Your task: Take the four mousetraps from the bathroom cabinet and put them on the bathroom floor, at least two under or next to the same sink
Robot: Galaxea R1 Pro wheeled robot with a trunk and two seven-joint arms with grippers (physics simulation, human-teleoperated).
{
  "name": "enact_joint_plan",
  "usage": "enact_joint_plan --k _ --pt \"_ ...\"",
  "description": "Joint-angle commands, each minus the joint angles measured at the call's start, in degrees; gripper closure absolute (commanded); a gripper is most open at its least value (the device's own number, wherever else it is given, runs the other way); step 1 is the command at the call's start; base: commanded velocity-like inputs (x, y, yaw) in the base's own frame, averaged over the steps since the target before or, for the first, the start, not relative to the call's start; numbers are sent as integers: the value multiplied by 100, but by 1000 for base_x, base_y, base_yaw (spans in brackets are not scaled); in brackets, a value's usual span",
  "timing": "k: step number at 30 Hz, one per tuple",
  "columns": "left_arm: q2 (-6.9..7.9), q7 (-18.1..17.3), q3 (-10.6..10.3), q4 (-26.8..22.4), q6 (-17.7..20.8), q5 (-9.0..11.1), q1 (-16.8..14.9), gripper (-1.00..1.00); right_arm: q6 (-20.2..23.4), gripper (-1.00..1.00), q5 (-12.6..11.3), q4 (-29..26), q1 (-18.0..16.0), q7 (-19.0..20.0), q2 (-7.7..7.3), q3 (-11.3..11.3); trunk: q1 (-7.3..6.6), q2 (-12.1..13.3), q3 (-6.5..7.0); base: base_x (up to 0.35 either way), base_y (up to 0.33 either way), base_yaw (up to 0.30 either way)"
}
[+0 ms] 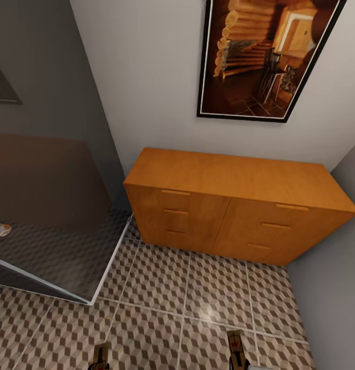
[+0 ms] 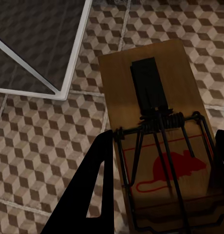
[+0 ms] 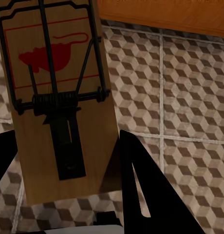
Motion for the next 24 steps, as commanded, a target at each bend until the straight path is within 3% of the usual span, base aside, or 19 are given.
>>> enact_joint_plan --k 1,24 --pt "-3 29 -48 19 -23 34 -8 100 -18 100 -49 4 -4 -18 0 50 3 -9 1 0 0 0" --pt "-12 29 -48 19 19 34 -7 100 -18 100 -49 5 -4 -18 0 50 3 -9 215 0 0 0"
